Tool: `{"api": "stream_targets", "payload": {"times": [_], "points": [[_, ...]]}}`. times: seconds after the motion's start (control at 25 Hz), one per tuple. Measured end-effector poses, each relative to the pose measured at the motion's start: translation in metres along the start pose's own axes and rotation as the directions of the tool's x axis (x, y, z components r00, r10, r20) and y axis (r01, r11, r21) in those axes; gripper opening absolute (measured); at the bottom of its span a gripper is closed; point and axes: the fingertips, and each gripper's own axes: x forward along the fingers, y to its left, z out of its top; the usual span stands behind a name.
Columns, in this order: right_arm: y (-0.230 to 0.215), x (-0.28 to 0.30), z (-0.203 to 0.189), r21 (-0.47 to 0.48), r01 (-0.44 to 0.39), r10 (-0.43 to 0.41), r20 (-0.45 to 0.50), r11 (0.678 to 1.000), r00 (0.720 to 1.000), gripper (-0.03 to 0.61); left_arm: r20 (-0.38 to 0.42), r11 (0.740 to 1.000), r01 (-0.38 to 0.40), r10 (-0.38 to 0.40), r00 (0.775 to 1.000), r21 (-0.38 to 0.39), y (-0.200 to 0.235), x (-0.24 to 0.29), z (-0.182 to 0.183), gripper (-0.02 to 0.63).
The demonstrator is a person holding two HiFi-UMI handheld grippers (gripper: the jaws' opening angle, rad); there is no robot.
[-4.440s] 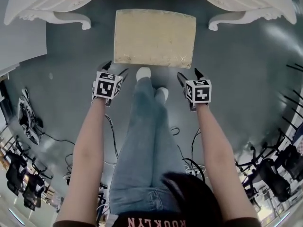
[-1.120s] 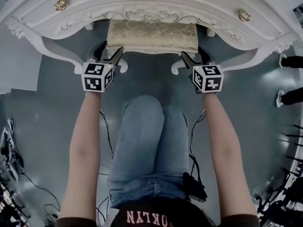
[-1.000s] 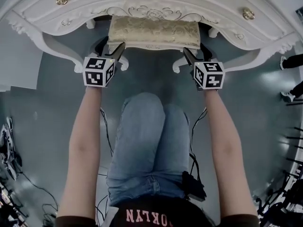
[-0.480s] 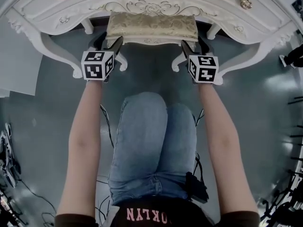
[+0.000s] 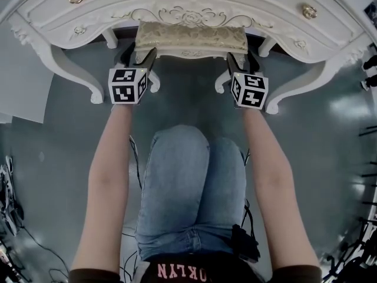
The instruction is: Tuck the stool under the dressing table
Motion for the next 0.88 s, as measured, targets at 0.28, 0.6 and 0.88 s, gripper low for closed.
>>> {"api": "stream_targets", "payload": {"times": [0.28,0.6,0.88], "points": [[0.013,-0.003,-0.009,0.039,-0.014,0.016,-0.035,0.999,0.999,0.269,-0.005,0.999,-0.019,0.019,1.0,-0.035,0.002,-0.007,-0.003,0.275],[0.017,-0.025,0.008,0.008,-0.033,0.033,0.031,0.999,0.999,0.27,0.001,0.999,0.021,-0.021,1.0,-0.041,-0.004,-0.027,-0.003,0.275],[0.023,-0.047,0.024,-0.07,-0.078,0.082,0.062,0.995,0.995,0.218,0.051,1.0,0.018,-0.018,0.999,-0.001,-0.012,-0.044,0.015,0.225]]}}
